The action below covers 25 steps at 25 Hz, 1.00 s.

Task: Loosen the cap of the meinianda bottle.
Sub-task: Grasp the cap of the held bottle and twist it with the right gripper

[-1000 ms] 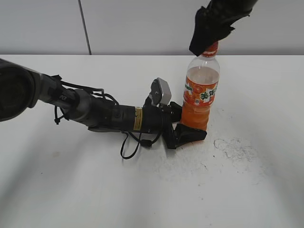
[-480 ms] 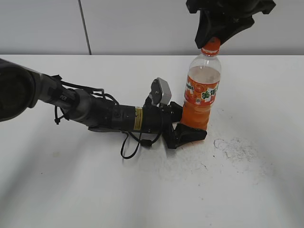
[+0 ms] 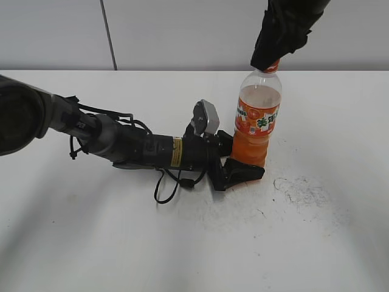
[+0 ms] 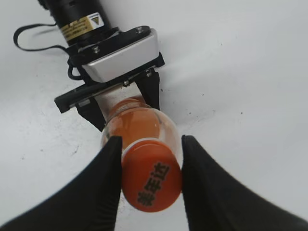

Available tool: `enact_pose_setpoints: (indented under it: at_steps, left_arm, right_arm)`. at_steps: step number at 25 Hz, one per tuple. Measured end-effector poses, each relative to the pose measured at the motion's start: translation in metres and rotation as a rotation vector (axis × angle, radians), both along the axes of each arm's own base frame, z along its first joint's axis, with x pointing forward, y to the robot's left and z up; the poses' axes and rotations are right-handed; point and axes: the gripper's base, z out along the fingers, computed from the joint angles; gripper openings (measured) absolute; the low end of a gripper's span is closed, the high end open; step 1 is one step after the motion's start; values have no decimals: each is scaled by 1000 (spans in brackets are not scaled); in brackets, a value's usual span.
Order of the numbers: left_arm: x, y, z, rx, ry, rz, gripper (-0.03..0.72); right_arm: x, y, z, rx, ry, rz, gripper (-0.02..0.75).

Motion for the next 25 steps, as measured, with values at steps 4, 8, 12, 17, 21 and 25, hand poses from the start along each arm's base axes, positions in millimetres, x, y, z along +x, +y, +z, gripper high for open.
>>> enact_pose_setpoints:
  at_steps: [4, 8, 12, 17, 21, 25]
  left_arm:
    - [0, 0, 0, 1, -1, -1, 565]
    - [0, 0, 0, 1, -1, -1, 565]
    - [0, 0, 0, 1, -1, -1, 565]
    - [0, 0, 0, 1, -1, -2, 565]
    - [0, 0, 0, 0, -1, -2, 565]
    - [0, 0, 0, 0, 0, -1, 565]
  right_arm:
    - [0, 0, 0, -7, -11, 40, 276]
    - [-1, 1, 0, 51, 61, -146, 378]
    - [1, 2, 1, 152, 186, -518, 573]
    - [2, -2, 0, 204, 277, -841, 556]
    - [2, -3, 0, 203, 279, -877, 410]
    - [2, -3, 0, 198, 270, -849, 272]
